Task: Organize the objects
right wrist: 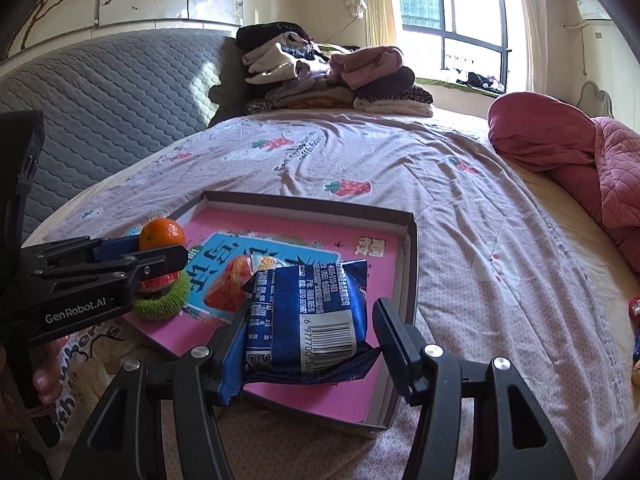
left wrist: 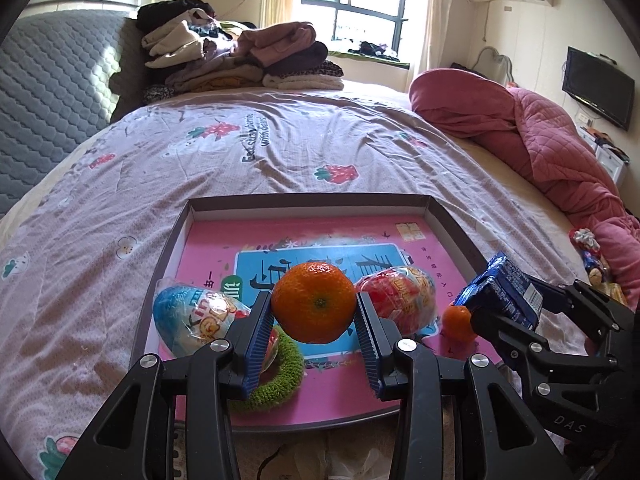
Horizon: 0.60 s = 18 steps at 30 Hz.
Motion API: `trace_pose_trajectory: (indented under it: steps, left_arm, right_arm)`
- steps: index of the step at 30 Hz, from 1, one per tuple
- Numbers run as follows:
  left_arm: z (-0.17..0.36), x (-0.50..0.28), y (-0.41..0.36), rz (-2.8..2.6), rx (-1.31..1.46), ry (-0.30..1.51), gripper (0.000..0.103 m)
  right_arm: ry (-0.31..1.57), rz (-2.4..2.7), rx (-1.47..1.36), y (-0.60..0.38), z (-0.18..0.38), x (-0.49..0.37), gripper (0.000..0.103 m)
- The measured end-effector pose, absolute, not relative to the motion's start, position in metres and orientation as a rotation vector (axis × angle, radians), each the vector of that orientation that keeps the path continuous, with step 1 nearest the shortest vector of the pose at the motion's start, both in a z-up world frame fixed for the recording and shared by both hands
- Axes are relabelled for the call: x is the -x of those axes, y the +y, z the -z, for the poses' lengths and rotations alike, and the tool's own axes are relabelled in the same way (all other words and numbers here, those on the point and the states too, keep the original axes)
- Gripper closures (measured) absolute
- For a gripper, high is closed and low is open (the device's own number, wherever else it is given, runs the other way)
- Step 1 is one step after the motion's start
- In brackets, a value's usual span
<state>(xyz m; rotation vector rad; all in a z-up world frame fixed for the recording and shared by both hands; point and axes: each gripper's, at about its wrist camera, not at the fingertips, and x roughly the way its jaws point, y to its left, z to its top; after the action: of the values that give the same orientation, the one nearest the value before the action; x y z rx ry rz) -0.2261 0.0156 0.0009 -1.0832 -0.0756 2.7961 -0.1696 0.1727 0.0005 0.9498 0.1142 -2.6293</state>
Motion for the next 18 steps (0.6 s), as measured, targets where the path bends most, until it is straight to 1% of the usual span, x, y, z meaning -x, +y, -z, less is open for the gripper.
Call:
trace_pose_trajectory:
  steps: [18]
  left_arm:
    - [0.021, 0.230, 0.026, -2.743, 1.147, -0.034, 0.061]
  right_arm:
    - [0.144, 2.649, -0.997, 0.175, 0.016, 0.173, 0.045]
